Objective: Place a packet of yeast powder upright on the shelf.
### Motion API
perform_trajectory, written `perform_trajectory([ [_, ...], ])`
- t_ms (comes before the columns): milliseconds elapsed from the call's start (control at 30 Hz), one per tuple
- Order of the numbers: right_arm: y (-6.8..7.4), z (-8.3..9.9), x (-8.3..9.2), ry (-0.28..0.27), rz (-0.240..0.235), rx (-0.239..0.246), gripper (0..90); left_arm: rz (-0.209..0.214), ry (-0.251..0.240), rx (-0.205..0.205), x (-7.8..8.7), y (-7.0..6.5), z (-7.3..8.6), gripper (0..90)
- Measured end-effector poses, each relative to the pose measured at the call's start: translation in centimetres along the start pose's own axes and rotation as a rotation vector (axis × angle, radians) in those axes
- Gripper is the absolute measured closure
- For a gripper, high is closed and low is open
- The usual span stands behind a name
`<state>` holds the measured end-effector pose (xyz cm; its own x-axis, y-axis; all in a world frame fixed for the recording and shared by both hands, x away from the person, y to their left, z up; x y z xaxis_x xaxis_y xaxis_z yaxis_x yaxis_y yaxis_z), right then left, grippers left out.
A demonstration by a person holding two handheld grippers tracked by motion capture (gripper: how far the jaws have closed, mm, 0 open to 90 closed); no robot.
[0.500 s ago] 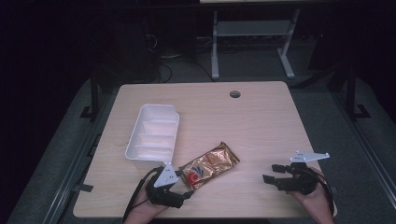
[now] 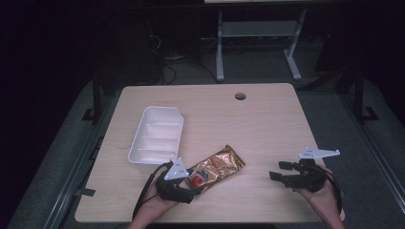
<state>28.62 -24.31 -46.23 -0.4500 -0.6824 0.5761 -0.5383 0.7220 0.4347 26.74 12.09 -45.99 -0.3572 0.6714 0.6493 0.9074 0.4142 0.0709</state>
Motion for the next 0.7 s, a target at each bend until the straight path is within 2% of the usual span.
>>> perform_trajectory([
  [200, 0.1, -1.5, -0.4, 0.011, -0.013, -0.009, 29.8, 0.011, 0.020, 0.010, -0.8, 0.7, -0.6, 34.8],
  [333, 0.2, -2.7, -1.0, 0.027, -0.010, 0.003, 29.7, 0.018, 0.026, 0.021, -1.5, 1.4, -1.1, 37.3],
  [433, 0.2, -3.9, -1.9, 0.034, -0.013, -0.009, 29.5, 0.024, 0.021, 0.029, -2.0, 1.7, -1.7, 39.6],
  [633, 0.4, -5.0, -3.3, 0.042, -0.030, -0.013, 29.5, 0.033, 0.029, 0.031, -2.3, 2.0, -1.6, 45.6],
  [667, 0.5, -5.4, -3.8, 0.048, -0.040, -0.013, 29.6, 0.040, 0.033, 0.022, -2.4, 1.8, -1.6, 51.1],
  [700, 0.6, -5.5, -4.1, 0.051, -0.051, -0.018, 29.6, 0.042, 0.036, 0.021, -2.5, 1.8, -1.5, 51.8],
])
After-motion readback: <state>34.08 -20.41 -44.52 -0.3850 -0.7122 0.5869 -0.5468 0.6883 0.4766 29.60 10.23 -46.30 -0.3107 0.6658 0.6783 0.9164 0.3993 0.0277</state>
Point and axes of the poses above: each handheld gripper's, and its own axes: x roughly backward along the jaws, z roughly out of its underside, y roughly to its left, the point moved 4 cm from there along -x, roughly forward along the jaws, and after that the axes turned 8 degrees about -x, right-handed, at the moved point
